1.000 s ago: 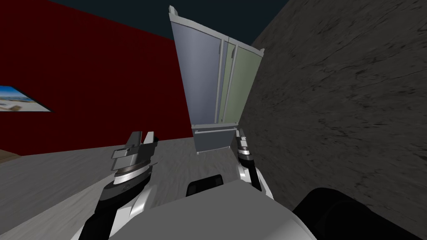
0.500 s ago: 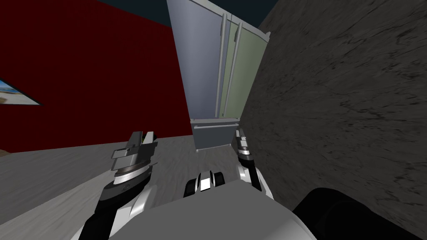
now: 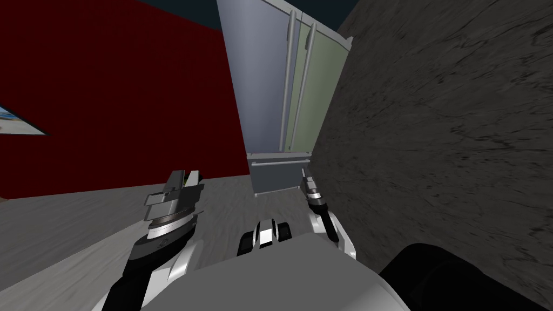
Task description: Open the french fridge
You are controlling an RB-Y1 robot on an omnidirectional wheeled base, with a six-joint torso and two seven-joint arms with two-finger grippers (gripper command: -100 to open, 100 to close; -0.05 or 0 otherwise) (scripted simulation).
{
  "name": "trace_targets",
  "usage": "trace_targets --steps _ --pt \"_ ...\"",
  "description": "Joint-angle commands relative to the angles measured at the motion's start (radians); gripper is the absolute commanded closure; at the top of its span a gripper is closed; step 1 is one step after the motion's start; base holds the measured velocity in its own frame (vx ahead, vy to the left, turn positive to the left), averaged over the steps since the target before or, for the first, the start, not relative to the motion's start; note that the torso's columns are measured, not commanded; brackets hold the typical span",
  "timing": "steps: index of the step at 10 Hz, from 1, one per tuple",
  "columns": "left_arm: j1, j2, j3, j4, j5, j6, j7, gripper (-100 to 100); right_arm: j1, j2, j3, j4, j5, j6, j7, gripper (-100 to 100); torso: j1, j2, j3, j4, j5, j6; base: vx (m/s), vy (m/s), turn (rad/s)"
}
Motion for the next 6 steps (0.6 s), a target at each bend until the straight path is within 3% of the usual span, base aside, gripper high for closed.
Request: trace_targets --steps 1,6 --pt "0.0 0.0 0.0 0.0 0.0 0.0 0.0 0 -0.042 -0.07 -0.001 0.038 0.045 0.019 0.006 -100 -0.001 0.0 0.0 0.0 0.0 0.0 0.042 0.053 -0.011" --pt "0.0 0.0 0.0 0.0 0.0 0.0 0.0 0 -0.143 -0.169 0.002 0.137 0.162 0.053 0.025 -100 -0.001 0.0 0.0 0.0 0.0 0.0 0.048 0.068 -0.014"
